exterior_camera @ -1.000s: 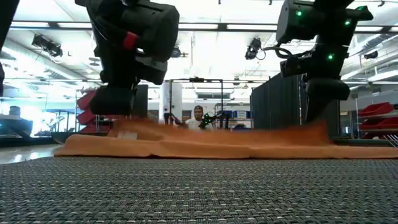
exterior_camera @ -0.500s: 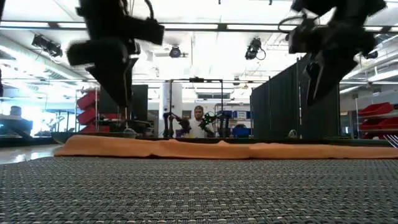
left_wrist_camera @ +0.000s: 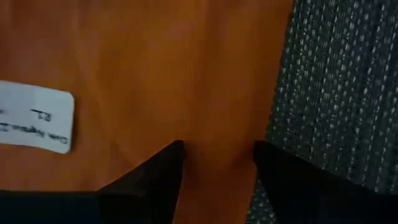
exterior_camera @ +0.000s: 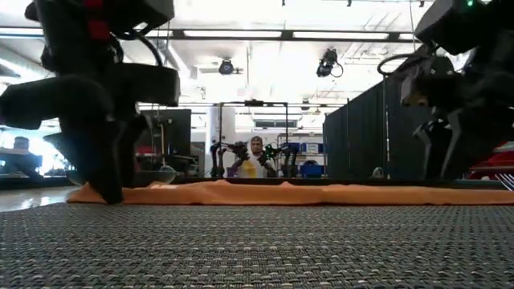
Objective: Set table place
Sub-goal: Fold the orange table napkin
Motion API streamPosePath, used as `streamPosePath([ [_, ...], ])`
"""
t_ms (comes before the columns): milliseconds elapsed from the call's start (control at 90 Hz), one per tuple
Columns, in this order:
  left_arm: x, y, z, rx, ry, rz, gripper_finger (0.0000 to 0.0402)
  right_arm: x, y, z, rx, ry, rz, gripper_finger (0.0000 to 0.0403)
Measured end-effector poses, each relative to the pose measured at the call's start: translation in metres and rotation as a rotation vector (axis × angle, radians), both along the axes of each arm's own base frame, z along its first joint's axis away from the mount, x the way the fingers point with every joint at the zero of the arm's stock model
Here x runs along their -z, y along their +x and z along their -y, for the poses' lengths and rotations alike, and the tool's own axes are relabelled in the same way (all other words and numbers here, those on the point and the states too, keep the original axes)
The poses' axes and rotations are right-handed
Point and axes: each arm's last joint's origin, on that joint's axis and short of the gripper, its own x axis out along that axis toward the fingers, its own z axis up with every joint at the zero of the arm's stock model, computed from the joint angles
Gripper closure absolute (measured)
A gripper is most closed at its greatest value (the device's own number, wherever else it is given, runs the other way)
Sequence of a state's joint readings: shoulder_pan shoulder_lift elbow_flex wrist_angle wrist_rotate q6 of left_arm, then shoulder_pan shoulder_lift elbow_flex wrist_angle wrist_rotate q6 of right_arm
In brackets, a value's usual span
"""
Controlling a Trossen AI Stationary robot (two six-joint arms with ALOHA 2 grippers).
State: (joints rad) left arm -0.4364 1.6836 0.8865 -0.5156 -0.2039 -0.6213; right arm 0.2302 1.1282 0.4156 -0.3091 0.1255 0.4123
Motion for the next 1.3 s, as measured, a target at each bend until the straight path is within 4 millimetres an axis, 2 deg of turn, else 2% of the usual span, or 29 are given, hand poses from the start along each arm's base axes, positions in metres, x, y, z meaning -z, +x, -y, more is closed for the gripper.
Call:
streamPosePath([
  [133,0.002,-0.007,0.006,0.01,0.025,-0.018,0.0214,0.004,-0.007,0.003,0.027,-0.042,-0.079,0.0216],
  [222,-0.004,-0.006,0.006,0.011,0.023,-0.01,0.0214,0.001,-0.007,0.002,0.024,-0.039,-0.096,0.0218],
  [411,-0.031,0.005,0.01,0.022,0.023,0.125,0.0214,-0.021,0.012,-0.01,-0.059,0.037,0.07,0.0216],
  [500,-0.024,0.004,0.01,0.027,0.037,0.095,0.0214,-0.018,0.016,-0.018,-0.108,0.017,0.108,0.0217],
  [722,-0.001,-0.015,0.009,-0.005,0.043,0.04,0.0214,0.012,0.01,-0.025,-0.121,-0.064,-0.065,0.0226],
  [978,0.008,-0.027,0.014,-0.018,0.033,0.023,0.0214,0.018,0.005,-0.026,-0.124,-0.085,-0.148,0.0229],
  [1156,0.006,-0.028,0.015,-0.024,0.028,0.026,0.0214,0.013,0.0,-0.025,-0.132,-0.078,-0.149,0.023],
  [1300,-0.018,-0.017,0.021,0.023,0.04,0.06,0.0214,-0.01,0.004,-0.027,-0.144,-0.038,-0.089,0.0231],
])
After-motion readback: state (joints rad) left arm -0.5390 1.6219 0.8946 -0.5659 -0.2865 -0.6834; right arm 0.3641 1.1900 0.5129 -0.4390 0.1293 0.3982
